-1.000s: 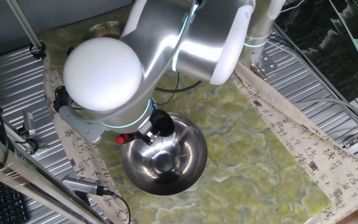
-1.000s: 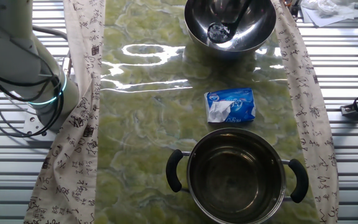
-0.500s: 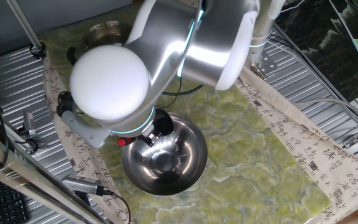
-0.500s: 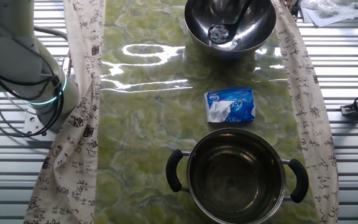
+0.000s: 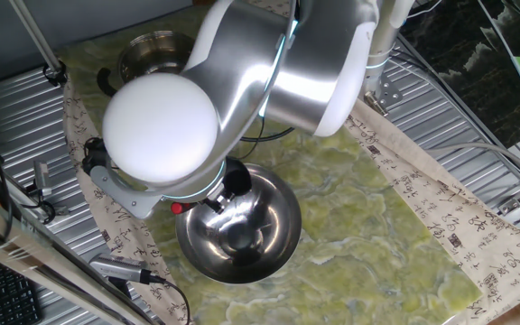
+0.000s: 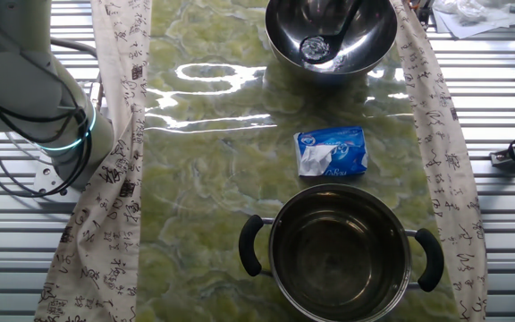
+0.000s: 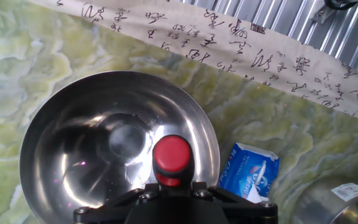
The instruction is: Scoop water with a large spoon from one bowl to another
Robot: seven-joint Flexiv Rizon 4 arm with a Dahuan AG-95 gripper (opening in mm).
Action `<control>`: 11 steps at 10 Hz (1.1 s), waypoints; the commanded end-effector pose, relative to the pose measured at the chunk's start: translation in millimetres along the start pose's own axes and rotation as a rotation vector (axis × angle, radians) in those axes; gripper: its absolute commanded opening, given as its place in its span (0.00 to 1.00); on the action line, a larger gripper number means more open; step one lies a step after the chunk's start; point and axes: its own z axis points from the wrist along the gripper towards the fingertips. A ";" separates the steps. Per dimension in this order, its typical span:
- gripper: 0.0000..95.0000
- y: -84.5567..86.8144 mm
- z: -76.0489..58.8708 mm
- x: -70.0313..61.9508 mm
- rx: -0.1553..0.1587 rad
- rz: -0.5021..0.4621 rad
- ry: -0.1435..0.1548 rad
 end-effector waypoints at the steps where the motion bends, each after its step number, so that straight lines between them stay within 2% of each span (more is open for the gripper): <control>1: 0.00 -0.1 0.3 0.5 -0.002 -0.031 -0.001; 7: 0.00 -0.1 0.3 0.5 -0.018 -0.191 -0.011; 9: 0.00 -0.1 0.3 0.5 -0.011 -0.178 -0.004; 11: 0.00 -0.1 0.3 0.5 -0.010 -0.113 0.005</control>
